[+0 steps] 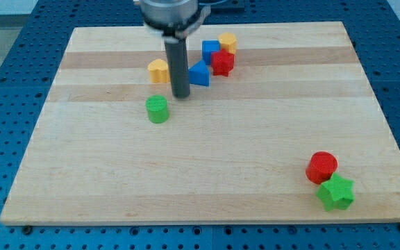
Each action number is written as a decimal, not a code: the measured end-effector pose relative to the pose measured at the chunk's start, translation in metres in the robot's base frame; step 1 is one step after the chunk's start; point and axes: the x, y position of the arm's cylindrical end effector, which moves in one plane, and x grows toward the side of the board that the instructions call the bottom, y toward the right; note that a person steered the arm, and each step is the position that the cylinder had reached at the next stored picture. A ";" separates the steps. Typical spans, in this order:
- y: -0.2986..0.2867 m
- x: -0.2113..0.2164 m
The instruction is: Push the red star parallel right to the green circle
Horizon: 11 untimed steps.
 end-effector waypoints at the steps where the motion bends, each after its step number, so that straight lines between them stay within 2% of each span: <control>1: 0.002 -0.076; 3: 0.002 -0.123; 4: 0.050 -0.124; 5: 0.070 -0.110; 7: 0.088 0.021; 8: 0.099 0.052; 9: 0.105 0.029; 11: 0.105 -0.053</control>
